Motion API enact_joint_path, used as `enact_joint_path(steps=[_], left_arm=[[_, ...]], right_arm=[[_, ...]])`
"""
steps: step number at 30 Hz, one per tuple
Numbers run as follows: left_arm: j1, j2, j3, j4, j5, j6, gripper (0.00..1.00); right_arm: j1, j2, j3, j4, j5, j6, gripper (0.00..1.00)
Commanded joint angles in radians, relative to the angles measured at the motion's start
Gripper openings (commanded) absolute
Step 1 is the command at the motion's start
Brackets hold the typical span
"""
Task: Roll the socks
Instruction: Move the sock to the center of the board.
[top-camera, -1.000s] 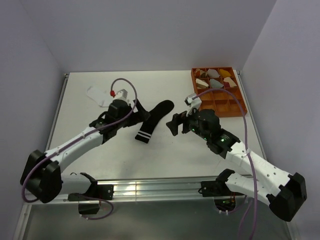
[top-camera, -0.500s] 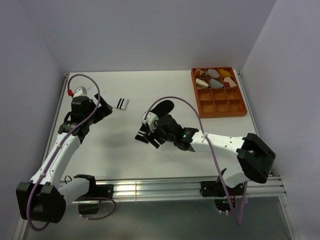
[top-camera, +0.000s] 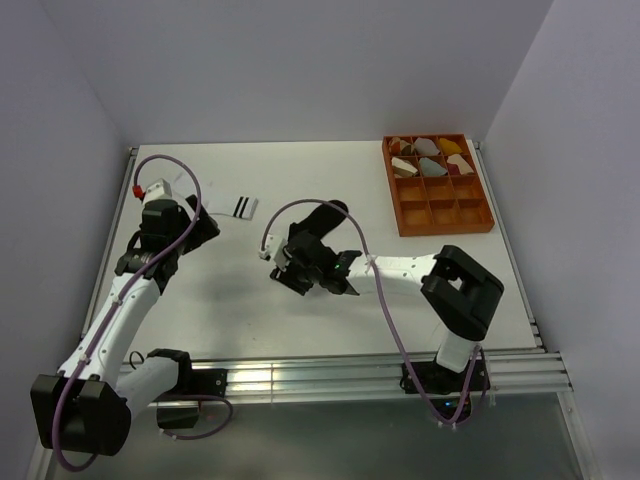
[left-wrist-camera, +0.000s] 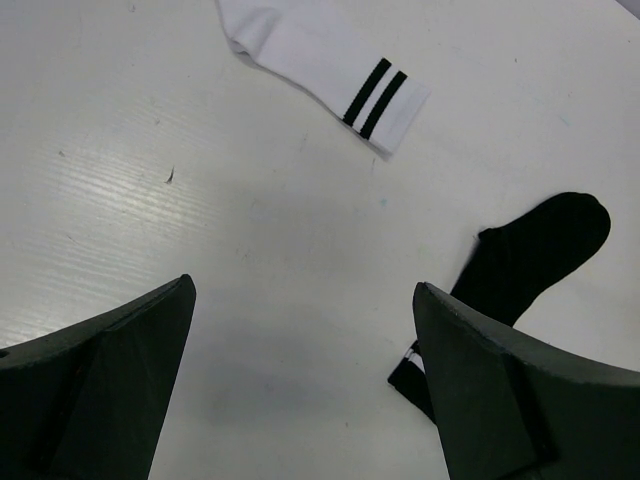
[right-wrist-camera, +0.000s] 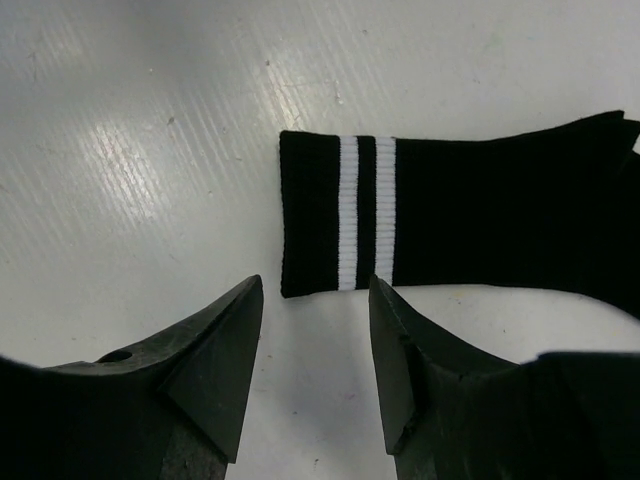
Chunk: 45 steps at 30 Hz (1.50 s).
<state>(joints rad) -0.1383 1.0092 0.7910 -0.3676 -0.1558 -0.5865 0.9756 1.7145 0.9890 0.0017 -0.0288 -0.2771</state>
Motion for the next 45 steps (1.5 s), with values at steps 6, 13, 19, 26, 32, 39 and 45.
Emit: enact_joint_path(steps=[6,13,19,26,32,39,45], left_arm=[[0.003,-0.015,0.002,0.009,-0.019,0.014,0.96],[0.003,-0.011,0.002,0.013,-0.013,0.016,0.96],[0.003,-0.006,-0.001,0.018,-0.004,0.016,0.95],[0.003,-0.004,-0.004,0.024,0.009,0.013,0.95],[0.003,-0.006,-0.006,0.025,0.015,0.013,0.95],[0.003,-0.001,-0.015,0.038,0.059,0.019,0.95],[0.003,0.012,-0.039,0.075,0.179,-0.007,0.96]], right_arm=[[0.020,0.069,0.057,0.037,-0.014,-0.019,0.53],[0.018,0.106,0.060,0.058,0.027,-0.014,0.51],[0.020,0.140,0.065,0.052,0.047,-0.019,0.52],[0.020,0.171,0.066,0.052,0.076,-0.010,0.51],[0.018,0.181,0.076,0.020,0.124,-0.001,0.31],[0.017,0.174,0.102,-0.038,0.087,0.036,0.12],[-0.026,0.177,0.161,-0.095,-0.039,0.101,0.00]])
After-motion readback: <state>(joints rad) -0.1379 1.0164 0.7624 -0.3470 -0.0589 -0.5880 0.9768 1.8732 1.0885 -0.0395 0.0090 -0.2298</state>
